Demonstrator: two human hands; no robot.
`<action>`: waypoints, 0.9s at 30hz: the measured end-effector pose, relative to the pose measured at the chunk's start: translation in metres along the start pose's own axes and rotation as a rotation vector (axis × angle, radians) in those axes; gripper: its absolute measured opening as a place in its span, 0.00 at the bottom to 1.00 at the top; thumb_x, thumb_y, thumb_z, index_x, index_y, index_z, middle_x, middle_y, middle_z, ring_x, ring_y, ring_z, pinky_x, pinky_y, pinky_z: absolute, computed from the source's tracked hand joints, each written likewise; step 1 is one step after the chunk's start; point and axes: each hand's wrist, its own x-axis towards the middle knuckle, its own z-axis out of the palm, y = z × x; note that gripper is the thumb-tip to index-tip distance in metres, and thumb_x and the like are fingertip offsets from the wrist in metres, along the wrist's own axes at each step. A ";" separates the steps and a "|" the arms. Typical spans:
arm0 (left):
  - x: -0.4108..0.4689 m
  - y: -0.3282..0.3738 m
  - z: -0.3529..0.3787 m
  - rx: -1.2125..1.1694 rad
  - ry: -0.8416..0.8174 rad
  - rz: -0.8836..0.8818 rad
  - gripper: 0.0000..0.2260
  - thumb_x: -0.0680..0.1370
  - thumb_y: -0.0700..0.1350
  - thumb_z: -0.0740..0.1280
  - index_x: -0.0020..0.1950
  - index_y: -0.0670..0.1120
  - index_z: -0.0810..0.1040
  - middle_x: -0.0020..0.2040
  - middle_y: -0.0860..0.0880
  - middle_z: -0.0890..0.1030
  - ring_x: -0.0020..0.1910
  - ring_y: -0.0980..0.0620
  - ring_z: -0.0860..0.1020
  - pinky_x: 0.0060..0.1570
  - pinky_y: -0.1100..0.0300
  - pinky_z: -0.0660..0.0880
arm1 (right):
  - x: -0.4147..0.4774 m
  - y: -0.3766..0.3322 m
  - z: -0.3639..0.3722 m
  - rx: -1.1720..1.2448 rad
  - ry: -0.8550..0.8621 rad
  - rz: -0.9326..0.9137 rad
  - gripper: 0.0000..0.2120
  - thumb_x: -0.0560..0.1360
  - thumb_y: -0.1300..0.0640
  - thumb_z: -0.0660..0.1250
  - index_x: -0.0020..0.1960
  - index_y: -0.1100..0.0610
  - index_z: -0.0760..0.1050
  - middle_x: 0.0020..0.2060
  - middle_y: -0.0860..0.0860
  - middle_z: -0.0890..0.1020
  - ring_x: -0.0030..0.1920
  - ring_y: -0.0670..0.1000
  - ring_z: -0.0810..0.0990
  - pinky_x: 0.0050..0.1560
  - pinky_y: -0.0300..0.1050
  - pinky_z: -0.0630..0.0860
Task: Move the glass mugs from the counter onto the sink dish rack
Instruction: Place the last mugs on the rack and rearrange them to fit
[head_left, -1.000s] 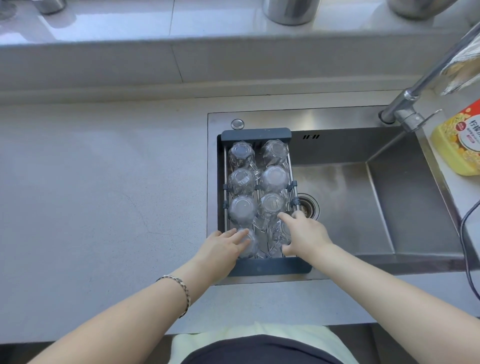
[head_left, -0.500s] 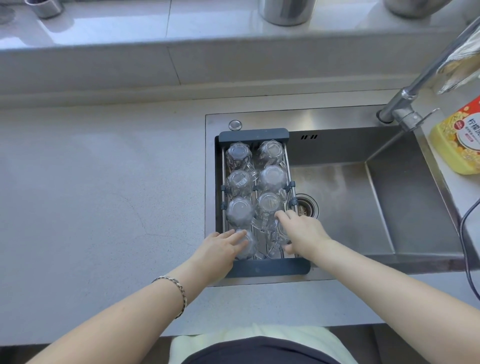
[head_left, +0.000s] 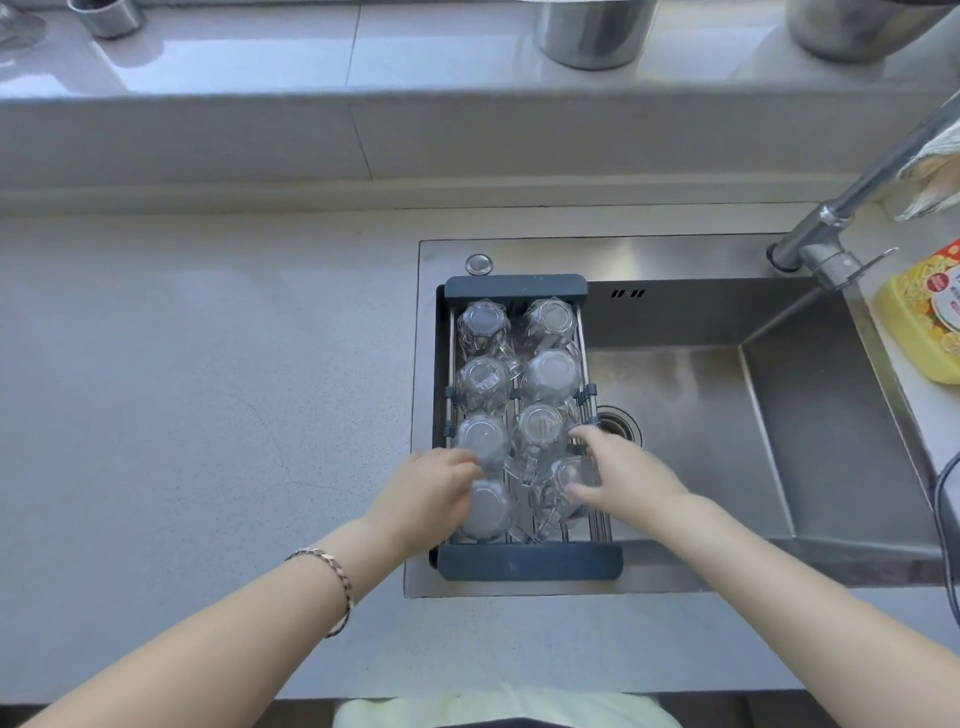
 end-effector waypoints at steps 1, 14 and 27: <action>0.006 -0.003 -0.007 -0.053 0.084 -0.026 0.14 0.75 0.41 0.58 0.53 0.40 0.81 0.56 0.44 0.82 0.54 0.43 0.80 0.54 0.50 0.77 | 0.003 0.002 -0.014 0.075 0.036 0.016 0.25 0.73 0.50 0.66 0.68 0.52 0.64 0.59 0.54 0.77 0.55 0.55 0.77 0.56 0.49 0.74; 0.155 -0.030 -0.078 0.201 0.031 -0.155 0.29 0.75 0.36 0.62 0.73 0.49 0.58 0.76 0.47 0.59 0.69 0.43 0.67 0.63 0.50 0.69 | 0.148 -0.030 -0.076 0.156 0.198 0.249 0.39 0.69 0.42 0.70 0.71 0.58 0.57 0.65 0.61 0.68 0.64 0.62 0.71 0.60 0.53 0.71; 0.193 -0.054 -0.068 0.705 -0.100 0.205 0.23 0.65 0.40 0.74 0.59 0.47 0.74 0.55 0.41 0.78 0.52 0.41 0.76 0.51 0.49 0.73 | 0.135 -0.027 -0.086 0.139 0.404 0.177 0.34 0.64 0.39 0.70 0.65 0.48 0.63 0.56 0.53 0.71 0.50 0.57 0.79 0.46 0.46 0.74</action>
